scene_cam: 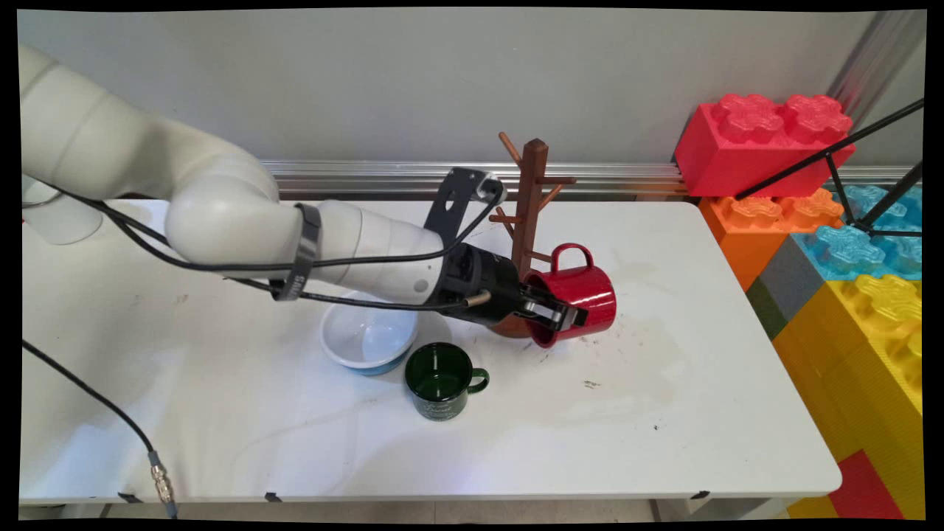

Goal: Place the picked object on the table

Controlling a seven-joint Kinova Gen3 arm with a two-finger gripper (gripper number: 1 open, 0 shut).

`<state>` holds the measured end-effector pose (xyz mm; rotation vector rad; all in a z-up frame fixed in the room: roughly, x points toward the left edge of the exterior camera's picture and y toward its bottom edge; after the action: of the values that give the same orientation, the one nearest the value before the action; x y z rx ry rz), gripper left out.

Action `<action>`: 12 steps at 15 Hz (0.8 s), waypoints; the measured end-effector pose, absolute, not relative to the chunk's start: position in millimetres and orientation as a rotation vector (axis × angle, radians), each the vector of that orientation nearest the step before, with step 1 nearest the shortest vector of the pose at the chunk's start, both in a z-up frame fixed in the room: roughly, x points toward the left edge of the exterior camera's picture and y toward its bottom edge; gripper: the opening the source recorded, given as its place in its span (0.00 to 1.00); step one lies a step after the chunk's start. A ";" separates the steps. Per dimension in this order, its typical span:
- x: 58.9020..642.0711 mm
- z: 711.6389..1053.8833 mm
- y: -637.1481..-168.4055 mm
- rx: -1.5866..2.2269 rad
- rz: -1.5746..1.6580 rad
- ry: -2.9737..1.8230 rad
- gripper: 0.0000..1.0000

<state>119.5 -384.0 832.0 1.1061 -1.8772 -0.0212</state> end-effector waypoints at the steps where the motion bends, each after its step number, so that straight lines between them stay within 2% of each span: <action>1: 121.3 838.2 -383.5 1.105 -0.020 -1.892 0.00; 12: 142.5 910.1 -390.4 1.078 0.054 -2.085 0.00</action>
<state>142.5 -390.4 910.1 1.0780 -2.0851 0.0540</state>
